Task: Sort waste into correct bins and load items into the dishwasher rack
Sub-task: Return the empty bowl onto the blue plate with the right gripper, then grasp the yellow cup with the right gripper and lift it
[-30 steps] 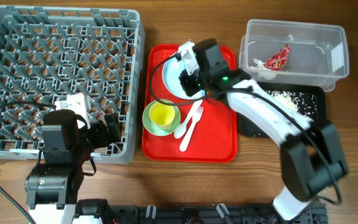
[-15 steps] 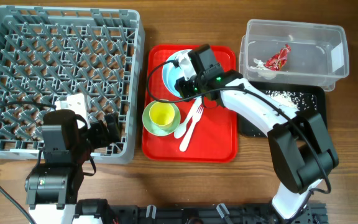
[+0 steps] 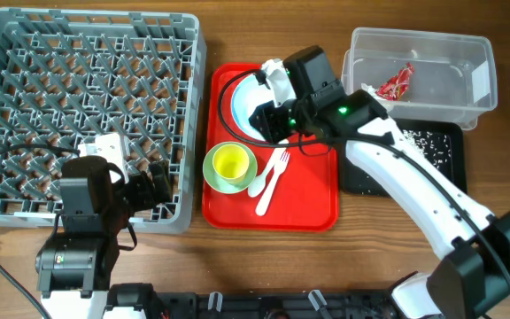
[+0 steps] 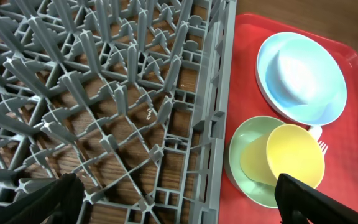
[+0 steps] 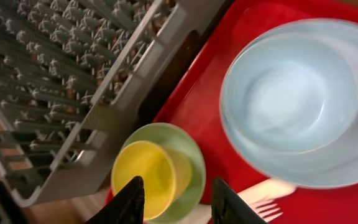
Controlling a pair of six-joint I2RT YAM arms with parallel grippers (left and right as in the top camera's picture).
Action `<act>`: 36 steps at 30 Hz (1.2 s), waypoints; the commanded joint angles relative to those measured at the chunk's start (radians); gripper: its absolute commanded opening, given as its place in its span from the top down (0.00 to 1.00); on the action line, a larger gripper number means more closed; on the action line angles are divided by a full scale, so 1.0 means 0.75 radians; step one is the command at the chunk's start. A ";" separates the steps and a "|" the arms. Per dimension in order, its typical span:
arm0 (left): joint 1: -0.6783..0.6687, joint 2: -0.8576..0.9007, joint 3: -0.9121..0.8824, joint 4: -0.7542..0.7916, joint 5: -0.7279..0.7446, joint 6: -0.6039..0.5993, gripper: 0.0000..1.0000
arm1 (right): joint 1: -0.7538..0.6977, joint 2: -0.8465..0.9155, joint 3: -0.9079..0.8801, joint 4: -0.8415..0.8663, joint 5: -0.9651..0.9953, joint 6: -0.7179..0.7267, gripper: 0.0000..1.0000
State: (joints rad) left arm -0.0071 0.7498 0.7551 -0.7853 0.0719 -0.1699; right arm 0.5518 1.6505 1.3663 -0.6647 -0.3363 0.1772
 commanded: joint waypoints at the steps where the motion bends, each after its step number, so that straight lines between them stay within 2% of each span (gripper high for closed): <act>1: 0.006 -0.002 0.026 0.003 -0.017 -0.013 0.00 | 0.066 0.049 -0.036 -0.013 -0.032 0.093 0.62; 4: 0.006 -0.002 0.026 0.003 -0.017 -0.013 0.00 | 0.107 0.084 -0.045 -0.041 0.054 0.144 0.57; 8: 0.006 -0.002 0.026 0.003 -0.017 -0.014 0.00 | 0.143 0.129 -0.045 -0.049 0.104 0.222 0.57; 17: 0.006 -0.002 0.026 0.003 -0.017 -0.013 0.00 | 0.167 0.254 -0.045 -0.060 0.108 0.297 0.70; 24: 0.006 -0.002 0.026 0.003 -0.017 -0.013 0.00 | 0.167 0.293 -0.045 -0.076 0.109 0.326 0.74; 27: 0.006 -0.002 0.026 0.003 -0.017 -0.014 0.00 | 0.167 0.308 -0.045 -0.087 0.109 0.332 0.80; 34: 0.006 -0.002 0.026 0.003 -0.017 -0.013 0.00 | 0.168 0.346 -0.045 -0.114 0.113 0.361 0.80; 36: 0.006 -0.002 0.026 0.003 -0.017 -0.013 0.00 | 0.168 0.363 -0.045 -0.114 0.112 0.362 0.83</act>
State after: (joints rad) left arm -0.0071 0.7498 0.7551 -0.7856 0.0719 -0.1699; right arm 0.6727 1.8824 1.3373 -0.7475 -0.2676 0.4301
